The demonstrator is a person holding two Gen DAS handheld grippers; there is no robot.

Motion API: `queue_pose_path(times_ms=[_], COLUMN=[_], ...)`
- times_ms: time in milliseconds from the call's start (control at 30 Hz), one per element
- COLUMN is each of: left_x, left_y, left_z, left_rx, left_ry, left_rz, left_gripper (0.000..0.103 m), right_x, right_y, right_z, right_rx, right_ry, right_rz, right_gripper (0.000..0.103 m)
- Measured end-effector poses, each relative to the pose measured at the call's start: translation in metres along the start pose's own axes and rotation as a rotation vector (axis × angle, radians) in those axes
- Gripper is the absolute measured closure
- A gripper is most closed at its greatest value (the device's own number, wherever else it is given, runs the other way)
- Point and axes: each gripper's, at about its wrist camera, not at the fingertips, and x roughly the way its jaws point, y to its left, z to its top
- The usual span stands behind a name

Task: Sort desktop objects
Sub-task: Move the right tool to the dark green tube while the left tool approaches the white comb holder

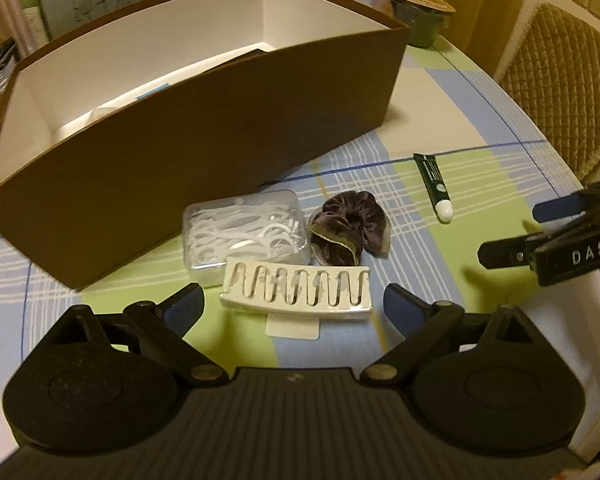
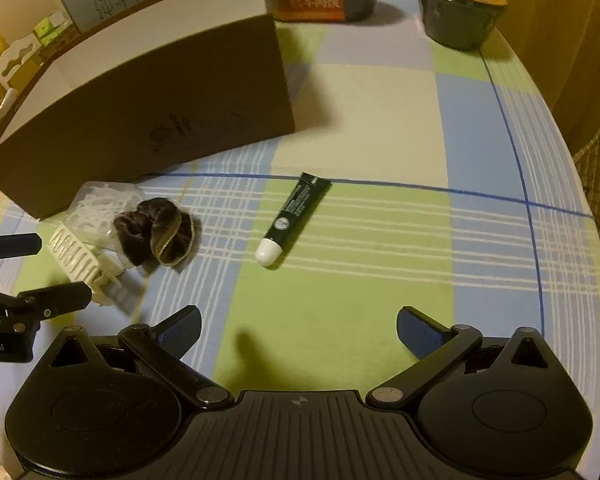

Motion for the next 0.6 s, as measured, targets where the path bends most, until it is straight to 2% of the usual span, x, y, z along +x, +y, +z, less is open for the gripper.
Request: queue_pose_path(times_ms=[233, 433, 600], left_x=[0.014, 0.018, 0.014], left_y=[-0.003, -0.004, 0.000], left_z=[0.004, 0.006, 0.002], left_rx=[0.040, 0.084, 0.085], left_ry=[-0.005, -0.019, -0.011], left_rz=[-0.015, -0.014, -0.019], left_gripper=[0.009, 0.020, 0.020], right_x=[0.005, 0.009, 0.013], right_y=[-0.006, -0.006, -0.005], right_z=[0.002, 0.005, 0.008], right_rx=[0.025, 0.029, 0.026], right_ry=[0.005, 0.002, -0.005], right_rz=[-0.011, -0.011, -0.007], right_gripper=[0.002, 0.002, 0.002])
